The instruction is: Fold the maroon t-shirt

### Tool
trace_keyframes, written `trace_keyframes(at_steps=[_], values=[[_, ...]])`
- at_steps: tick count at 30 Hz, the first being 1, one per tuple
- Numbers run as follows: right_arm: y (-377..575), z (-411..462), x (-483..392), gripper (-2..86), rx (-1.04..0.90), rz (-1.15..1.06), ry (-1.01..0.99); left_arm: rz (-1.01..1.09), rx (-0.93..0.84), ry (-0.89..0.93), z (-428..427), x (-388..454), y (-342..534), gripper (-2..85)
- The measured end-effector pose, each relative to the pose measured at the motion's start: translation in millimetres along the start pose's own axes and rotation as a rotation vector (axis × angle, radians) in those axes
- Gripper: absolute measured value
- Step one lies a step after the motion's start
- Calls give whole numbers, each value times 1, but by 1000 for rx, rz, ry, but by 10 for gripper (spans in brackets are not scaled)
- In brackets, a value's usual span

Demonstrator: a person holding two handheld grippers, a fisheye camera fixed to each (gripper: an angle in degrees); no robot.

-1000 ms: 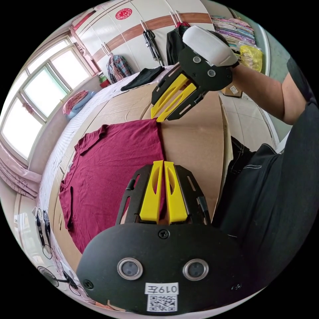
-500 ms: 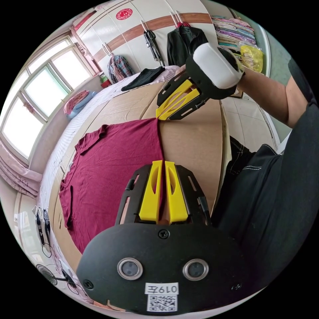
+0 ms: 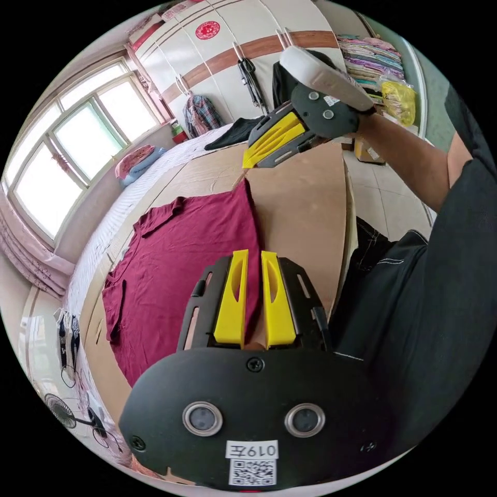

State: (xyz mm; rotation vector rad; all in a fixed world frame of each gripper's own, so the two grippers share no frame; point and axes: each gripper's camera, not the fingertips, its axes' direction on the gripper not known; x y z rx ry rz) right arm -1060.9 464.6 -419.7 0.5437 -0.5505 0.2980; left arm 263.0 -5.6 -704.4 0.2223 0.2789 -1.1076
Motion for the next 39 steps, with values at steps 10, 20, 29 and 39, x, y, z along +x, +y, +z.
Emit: trace_keyframes(at_steps=[10, 20, 29, 39], values=[[-76, 17, -1, -10, -6, -76, 0, -246, -249, -309, -8, -117, 81, 7], [-47, -11, 60, -10, -83, -10, -215, -371, -269, -165, -36, -165, 160, 8], [-68, -25, 145, -10, -55, 120, -170, -533, -179, -245, -90, -225, 216, 10], [-67, -17, 287, -5, -142, 494, -364, -880, -177, -81, -109, -319, 299, 43]])
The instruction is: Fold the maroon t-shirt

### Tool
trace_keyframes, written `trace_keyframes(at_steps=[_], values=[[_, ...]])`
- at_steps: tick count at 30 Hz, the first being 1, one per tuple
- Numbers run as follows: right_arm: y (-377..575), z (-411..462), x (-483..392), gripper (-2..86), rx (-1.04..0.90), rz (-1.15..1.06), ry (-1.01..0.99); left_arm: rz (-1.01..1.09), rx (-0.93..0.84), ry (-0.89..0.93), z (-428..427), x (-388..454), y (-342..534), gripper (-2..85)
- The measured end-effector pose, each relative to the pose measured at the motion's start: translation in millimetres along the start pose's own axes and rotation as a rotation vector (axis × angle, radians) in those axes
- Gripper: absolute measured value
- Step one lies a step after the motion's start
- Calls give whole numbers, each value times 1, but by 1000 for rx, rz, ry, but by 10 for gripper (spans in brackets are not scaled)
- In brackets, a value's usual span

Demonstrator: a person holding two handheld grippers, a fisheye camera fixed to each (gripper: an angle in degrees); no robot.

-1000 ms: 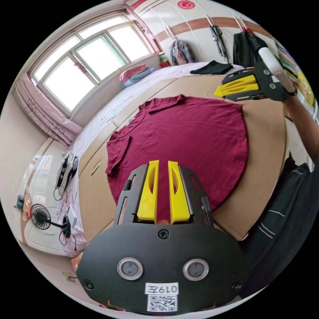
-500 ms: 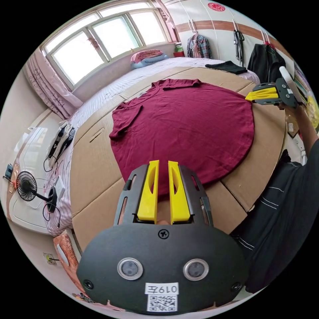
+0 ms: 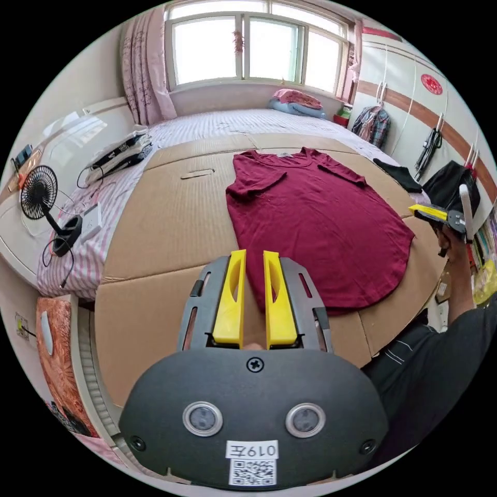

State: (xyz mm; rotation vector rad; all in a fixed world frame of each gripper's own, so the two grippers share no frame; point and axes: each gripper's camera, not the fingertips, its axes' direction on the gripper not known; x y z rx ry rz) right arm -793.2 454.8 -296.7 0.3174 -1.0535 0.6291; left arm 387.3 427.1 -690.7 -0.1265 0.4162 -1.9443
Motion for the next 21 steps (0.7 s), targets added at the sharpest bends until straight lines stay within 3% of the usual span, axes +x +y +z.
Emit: trace_keyframes(at_steps=[5, 10, 21], values=[[14, -12, 55, 44, -61, 143, -351, -125, -34, 126, 0, -48, 11, 63], [20, -27, 104, 57, 11, 326, -509, -171, -37, 136, -3, -77, 15, 65], [-19, -64, 126, 45, -50, 298, -393, -154, -56, 127, 0, -112, 5, 56]])
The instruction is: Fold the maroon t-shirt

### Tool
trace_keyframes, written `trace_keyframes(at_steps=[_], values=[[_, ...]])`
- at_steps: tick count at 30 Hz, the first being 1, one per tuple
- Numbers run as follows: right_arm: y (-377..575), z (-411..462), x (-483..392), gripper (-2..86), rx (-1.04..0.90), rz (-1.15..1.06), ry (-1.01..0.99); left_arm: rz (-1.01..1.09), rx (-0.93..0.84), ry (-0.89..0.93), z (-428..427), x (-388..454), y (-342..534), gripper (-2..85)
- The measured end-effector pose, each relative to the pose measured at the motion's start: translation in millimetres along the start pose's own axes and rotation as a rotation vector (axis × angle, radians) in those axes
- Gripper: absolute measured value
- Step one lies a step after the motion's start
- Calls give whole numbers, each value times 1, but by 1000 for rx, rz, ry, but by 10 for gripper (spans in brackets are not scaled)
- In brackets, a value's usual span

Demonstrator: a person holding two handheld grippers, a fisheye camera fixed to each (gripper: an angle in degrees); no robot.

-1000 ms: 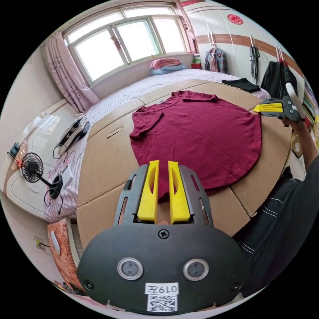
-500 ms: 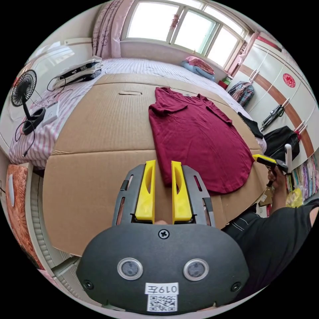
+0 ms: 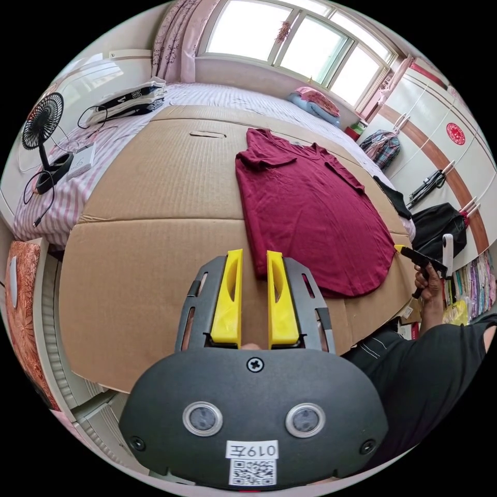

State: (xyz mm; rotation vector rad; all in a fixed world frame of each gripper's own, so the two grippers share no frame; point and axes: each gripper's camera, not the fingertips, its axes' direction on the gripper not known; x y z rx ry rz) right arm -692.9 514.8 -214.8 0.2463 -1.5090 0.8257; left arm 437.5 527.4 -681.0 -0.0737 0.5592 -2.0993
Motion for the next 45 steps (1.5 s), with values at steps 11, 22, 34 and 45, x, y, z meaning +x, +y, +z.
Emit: trace_keyframes(at_steps=[11, 22, 34, 45], values=[[-30, -45, -5, -1, -5, -26, 10, 67, -18, -27, -6, -23, -14, 14], [-53, -58, -17, 32, -27, -71, 14, 57, -37, -29, -8, -41, -28, 10], [-78, -108, 6, 46, 51, -77, -89, 22, -15, -25, -22, -70, -45, 11], [-177, -60, 22, 65, 67, 13, -71, -41, 23, 25, 2, -90, -114, 9]])
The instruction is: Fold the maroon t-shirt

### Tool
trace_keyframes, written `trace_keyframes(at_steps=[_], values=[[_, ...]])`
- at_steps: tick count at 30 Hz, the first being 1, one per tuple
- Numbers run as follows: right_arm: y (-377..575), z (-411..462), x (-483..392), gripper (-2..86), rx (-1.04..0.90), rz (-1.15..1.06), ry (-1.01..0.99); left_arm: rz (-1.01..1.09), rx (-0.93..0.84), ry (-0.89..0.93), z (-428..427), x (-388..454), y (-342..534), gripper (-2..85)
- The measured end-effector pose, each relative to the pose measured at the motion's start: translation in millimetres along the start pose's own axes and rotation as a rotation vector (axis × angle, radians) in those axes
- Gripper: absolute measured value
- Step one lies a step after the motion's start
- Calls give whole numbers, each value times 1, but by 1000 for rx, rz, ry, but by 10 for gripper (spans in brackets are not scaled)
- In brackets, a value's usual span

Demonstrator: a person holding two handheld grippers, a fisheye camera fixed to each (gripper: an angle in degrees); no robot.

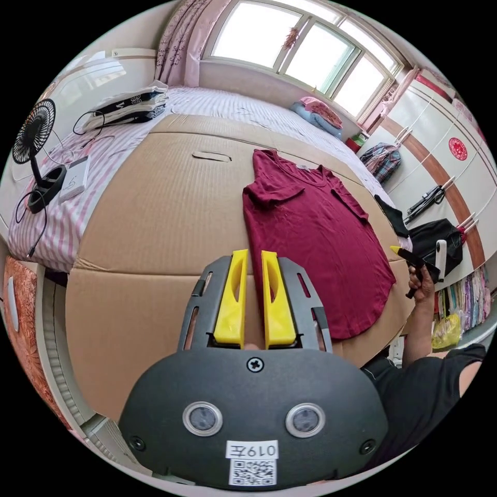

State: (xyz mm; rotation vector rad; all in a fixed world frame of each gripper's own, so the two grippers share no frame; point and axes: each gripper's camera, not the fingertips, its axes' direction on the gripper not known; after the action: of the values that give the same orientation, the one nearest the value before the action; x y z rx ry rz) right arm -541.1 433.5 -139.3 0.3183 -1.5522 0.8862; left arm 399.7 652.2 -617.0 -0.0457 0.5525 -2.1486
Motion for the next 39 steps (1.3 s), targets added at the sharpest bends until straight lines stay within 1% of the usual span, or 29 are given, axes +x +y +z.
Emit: trace_keyframes(at_steps=[3, 6, 8, 14, 21, 24, 27, 29, 30, 33, 36, 39], values=[[-9, 20, 4, 66, -44, 19, -15, -2, -23, 1, 12, -2, -9, 10], [-8, 36, 5, 52, -84, 14, 14, 0, -52, -4, 22, -2, -11, 12], [-3, 39, 3, 8, -77, -11, 51, 8, -62, -3, 26, -2, -10, 14], [7, 45, 12, -9, -63, -12, 69, 37, -44, -26, 26, -1, -5, 15], [25, 60, 16, -8, -53, -26, 70, 33, -40, -52, 26, 6, 2, 13], [40, 54, 15, -4, -14, -45, 103, 39, -24, -81, 20, 10, 11, 12], [65, 43, 18, 9, 23, -47, 79, -23, -14, -101, 11, 6, 26, 13], [89, 47, 23, 43, -7, -30, -3, -48, -9, -46, 6, 5, 39, 14], [96, 49, 24, 55, -15, -23, -14, -63, -5, 16, 3, 5, 48, 14], [130, 56, 23, 66, -17, 5, -31, -95, 1, 105, -3, 9, 70, 15], [155, 67, 17, 64, -23, 10, -39, -92, -15, 67, -4, 22, 86, 15], [173, 86, 5, 49, -42, -16, 28, -61, -27, 42, -3, 38, 97, 14]])
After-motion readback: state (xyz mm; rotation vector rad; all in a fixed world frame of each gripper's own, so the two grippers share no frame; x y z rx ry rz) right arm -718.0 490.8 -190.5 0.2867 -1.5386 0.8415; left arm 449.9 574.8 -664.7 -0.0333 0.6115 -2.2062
